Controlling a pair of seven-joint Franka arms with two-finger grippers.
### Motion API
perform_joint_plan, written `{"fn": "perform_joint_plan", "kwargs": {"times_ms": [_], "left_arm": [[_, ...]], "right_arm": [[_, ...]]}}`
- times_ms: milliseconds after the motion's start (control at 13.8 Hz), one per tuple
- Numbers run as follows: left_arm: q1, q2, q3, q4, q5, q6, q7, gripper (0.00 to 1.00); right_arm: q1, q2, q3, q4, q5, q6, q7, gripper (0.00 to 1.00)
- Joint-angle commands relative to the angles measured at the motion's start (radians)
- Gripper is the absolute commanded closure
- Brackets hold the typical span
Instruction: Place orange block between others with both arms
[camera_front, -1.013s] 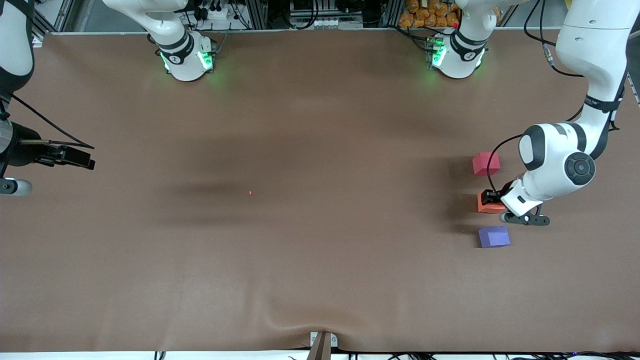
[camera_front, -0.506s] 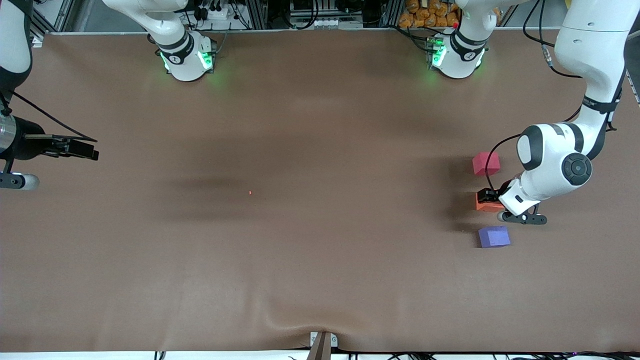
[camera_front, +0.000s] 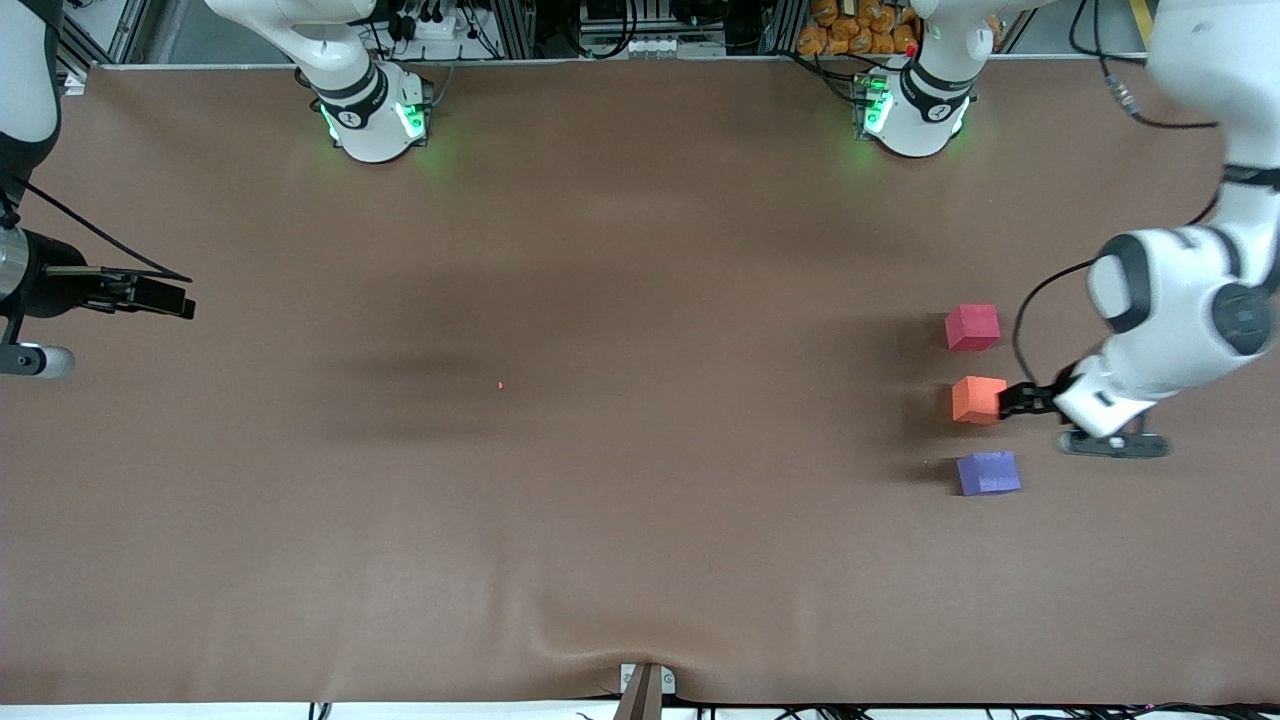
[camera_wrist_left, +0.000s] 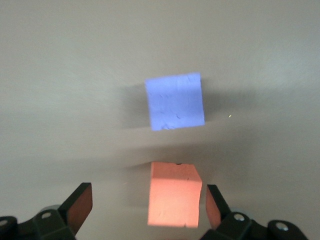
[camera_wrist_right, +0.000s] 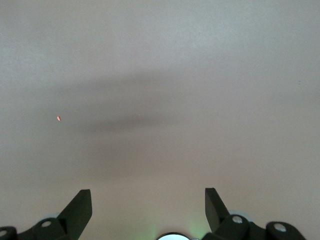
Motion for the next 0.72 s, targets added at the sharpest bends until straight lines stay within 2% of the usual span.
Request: {"fn": "perform_joint_plan", "kwargs": {"times_ms": [0,289,362,506,651], "left_arm": [[0.01,-0.05,0.0,0.151,0.002,-0.166,0.015,0.0],[0.022,-0.044,-0.006,0.445,-0.002,-0.477,0.002,0.0],[0.015,-0.05,-0.008,0.482,-0.009,-0.543,-0.002,0.0],[0.01,-0.109,-0.017,0.488,-0.009,-0.617,-0.053,0.0],[0.016,-0.159,-0.055,0.487,-0.009,-0.665,-0.11,0.0]], "right_arm": [[-0.005,-0.015,0.001,0.047,0.012,-0.106,-0.012,0.0],[-0.002,-0.025,0.002,0.104,0.012,-0.181,-0.012,0.0],[-0.001,-0.03,0.002,0.115,0.012,-0.2,-0.013,0.0],[-0.001,-0.036,0.002,0.116,0.013,-0.236,-0.013,0.0],[0.004,-0.039,0.004,0.133,0.012,-0.308,-0.01,0.0]]}}
